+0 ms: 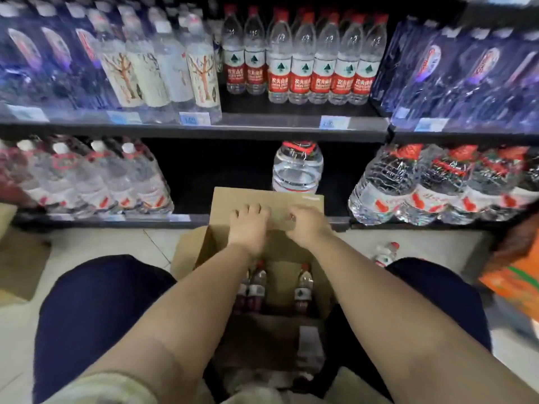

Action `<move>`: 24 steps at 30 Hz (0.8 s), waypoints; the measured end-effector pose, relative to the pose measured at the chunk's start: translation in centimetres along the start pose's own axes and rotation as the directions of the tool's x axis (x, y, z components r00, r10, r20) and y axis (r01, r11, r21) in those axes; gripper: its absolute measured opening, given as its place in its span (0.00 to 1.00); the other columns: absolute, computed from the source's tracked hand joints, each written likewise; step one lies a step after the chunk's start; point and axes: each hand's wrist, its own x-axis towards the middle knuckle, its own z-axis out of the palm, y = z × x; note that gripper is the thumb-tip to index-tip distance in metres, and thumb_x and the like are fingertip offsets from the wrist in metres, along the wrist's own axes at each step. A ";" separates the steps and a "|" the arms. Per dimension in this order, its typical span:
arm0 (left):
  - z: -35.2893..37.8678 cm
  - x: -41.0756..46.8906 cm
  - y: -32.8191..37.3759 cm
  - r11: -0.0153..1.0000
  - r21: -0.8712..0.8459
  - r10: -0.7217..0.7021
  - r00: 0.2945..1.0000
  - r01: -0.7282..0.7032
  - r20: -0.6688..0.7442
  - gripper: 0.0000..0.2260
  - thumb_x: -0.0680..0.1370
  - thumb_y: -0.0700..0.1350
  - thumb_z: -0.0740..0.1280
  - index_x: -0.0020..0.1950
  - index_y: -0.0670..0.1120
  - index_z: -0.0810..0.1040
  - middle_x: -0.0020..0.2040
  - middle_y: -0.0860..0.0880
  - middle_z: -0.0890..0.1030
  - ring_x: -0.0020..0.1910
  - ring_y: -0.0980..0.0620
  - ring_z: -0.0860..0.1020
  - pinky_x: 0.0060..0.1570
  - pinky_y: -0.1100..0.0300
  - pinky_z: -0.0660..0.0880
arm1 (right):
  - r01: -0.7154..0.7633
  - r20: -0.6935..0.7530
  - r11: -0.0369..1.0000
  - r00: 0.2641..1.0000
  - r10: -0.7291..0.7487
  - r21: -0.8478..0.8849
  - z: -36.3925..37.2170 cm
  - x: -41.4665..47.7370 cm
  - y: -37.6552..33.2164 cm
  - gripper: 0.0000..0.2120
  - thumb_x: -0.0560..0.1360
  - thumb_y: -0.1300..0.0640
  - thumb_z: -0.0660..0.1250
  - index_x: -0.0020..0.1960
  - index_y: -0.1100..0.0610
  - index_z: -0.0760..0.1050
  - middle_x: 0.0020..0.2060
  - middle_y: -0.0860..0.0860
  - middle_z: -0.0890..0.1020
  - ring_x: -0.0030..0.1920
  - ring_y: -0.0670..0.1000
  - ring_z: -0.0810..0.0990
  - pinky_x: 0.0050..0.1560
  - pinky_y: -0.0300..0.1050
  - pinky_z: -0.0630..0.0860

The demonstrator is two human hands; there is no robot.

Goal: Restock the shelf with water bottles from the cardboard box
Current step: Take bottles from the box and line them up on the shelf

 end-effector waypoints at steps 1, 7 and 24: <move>1.7 -0.9 0.2 1.000 -0.016 -0.025 0.999 0.025 0.038 0.22 0.75 0.44 0.65 0.68 0.49 0.67 0.65 0.45 0.71 0.63 0.41 0.69 0.60 0.45 0.67 | -0.042 0.033 0.999 0.999 0.041 0.024 1.5 -0.4 0.4 0.12 0.70 0.53 0.70 0.54 0.50 0.75 0.52 0.51 0.79 0.56 0.56 0.76 0.50 0.47 0.74; 10.4 -3.2 0.4 0.988 -0.088 -0.098 0.957 0.127 0.274 0.23 0.76 0.47 0.65 0.70 0.48 0.65 0.65 0.44 0.70 0.65 0.40 0.67 0.64 0.42 0.65 | -0.347 0.272 0.922 0.916 0.294 0.174 9.7 -0.9 3.2 0.15 0.73 0.55 0.70 0.58 0.50 0.74 0.56 0.51 0.79 0.57 0.54 0.76 0.54 0.49 0.76; 28.7 -0.7 -0.8 0.639 -0.247 -0.357 0.565 0.728 0.744 0.16 0.79 0.48 0.63 0.66 0.46 0.70 0.63 0.43 0.75 0.59 0.43 0.74 0.48 0.56 0.68 | -0.895 0.622 0.244 0.436 0.650 0.373 28.4 4.0 8.7 0.40 0.69 0.57 0.72 0.76 0.60 0.59 0.73 0.61 0.65 0.71 0.62 0.66 0.70 0.55 0.67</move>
